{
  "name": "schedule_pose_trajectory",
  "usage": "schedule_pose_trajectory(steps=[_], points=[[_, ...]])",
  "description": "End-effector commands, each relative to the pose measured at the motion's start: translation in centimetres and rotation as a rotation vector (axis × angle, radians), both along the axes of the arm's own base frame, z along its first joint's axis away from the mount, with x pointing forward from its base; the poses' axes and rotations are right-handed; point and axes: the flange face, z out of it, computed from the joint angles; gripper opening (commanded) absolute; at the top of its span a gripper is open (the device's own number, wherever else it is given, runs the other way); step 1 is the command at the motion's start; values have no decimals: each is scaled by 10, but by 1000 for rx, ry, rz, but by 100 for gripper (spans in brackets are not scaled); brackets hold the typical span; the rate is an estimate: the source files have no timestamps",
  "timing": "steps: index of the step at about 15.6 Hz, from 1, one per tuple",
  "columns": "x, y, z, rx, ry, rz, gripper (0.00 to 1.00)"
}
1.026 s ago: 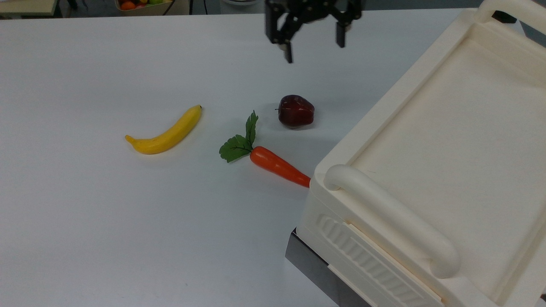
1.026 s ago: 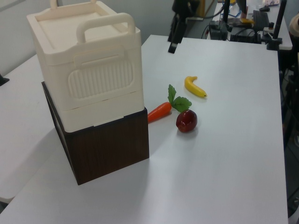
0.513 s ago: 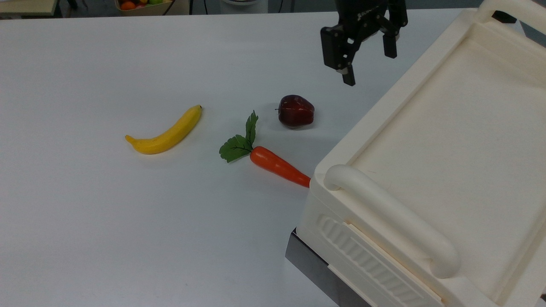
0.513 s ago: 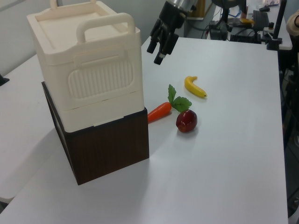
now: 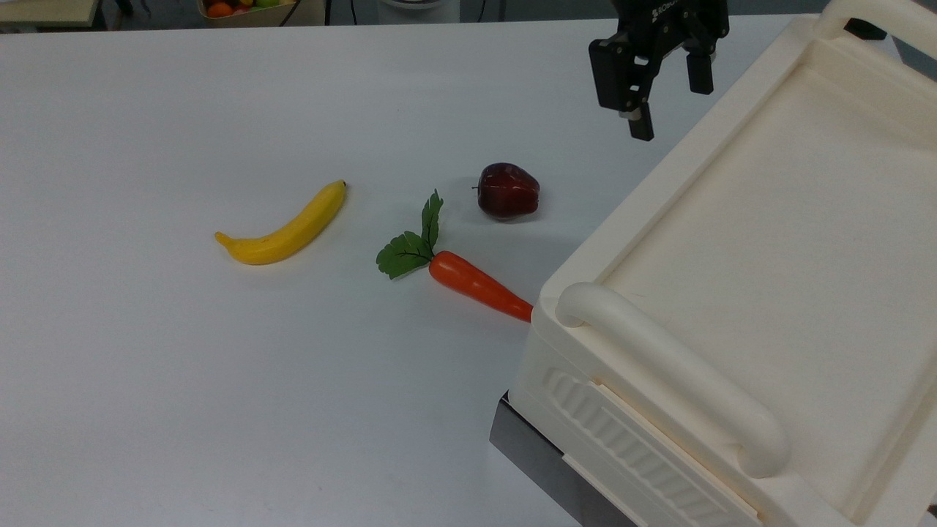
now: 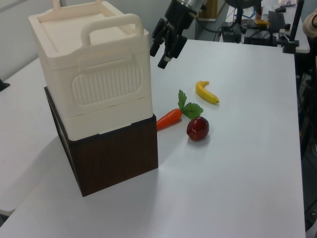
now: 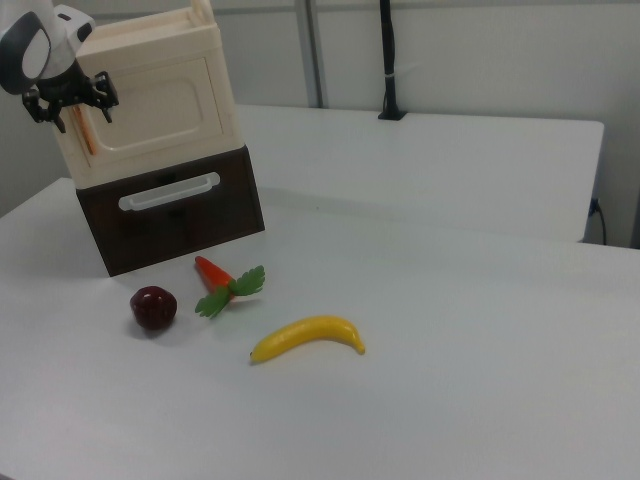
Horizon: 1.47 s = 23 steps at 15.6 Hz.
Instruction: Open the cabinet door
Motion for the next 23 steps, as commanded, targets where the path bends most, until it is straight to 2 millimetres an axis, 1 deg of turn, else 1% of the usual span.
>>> schedule_pose_trajectory(steps=[1,2,4,6,7,9,10,11,12,17,21,23], points=[[0,15,4,18,-32,43,78],[1,16,3,21,-37,44,74],[3,17,0,26,-43,41,56],[5,18,0,33,-53,37,55],[7,19,-6,31,-47,38,55],[4,27,-7,31,-45,53,55],[4,28,-8,30,-43,54,52],[3,29,-8,32,-42,56,52],[3,29,-8,31,-43,57,47],[3,31,-9,29,-42,60,37],[3,30,-9,30,-42,57,22],[4,29,-9,30,-42,56,18]])
